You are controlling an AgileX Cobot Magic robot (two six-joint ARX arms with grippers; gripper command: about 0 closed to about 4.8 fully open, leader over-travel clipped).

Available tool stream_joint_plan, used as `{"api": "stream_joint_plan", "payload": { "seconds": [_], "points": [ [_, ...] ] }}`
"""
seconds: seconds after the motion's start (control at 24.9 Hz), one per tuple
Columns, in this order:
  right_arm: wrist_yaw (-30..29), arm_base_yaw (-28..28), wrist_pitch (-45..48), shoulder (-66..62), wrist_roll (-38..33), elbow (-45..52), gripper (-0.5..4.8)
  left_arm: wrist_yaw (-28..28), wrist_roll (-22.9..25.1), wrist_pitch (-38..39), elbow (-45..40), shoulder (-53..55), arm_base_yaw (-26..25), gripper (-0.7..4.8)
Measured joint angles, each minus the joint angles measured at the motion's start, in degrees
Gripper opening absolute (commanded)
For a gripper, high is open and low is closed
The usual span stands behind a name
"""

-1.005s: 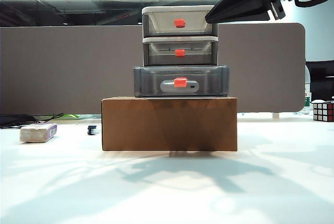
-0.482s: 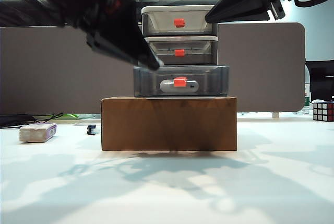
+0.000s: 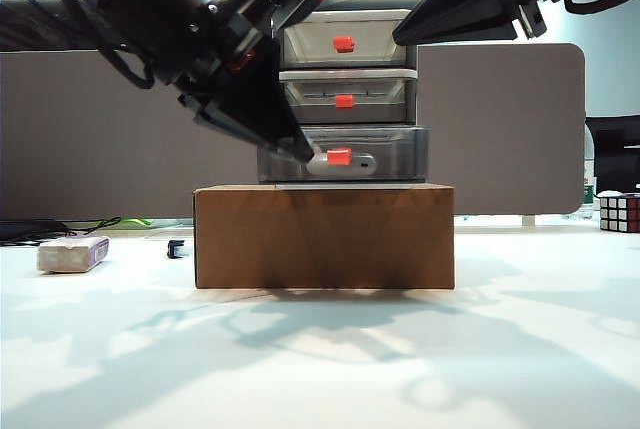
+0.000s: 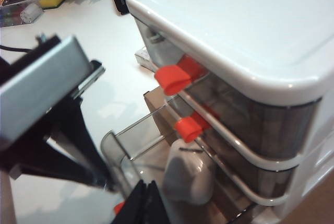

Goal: Open the third layer of the drawer on the table, pick up the earphone case on the table and put it in, and finally close the drawer.

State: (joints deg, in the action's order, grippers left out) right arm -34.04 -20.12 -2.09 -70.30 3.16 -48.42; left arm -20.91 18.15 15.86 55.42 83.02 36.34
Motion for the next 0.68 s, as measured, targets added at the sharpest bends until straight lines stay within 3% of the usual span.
{"api": "stream_joint_plan", "payload": {
  "seconds": [0.44,0.68],
  "points": [
    [1.99,0.0,0.02,0.0,1.55,0.0,-0.05,6.29,-0.44,-17.11,0.02,4.98,0.0,-0.06],
    [2.58,0.0,0.0,0.0,2.36,0.0,-0.05,11.52,-1.97,-20.48,0.02,7.17,0.07,-0.06]
  ]
}}
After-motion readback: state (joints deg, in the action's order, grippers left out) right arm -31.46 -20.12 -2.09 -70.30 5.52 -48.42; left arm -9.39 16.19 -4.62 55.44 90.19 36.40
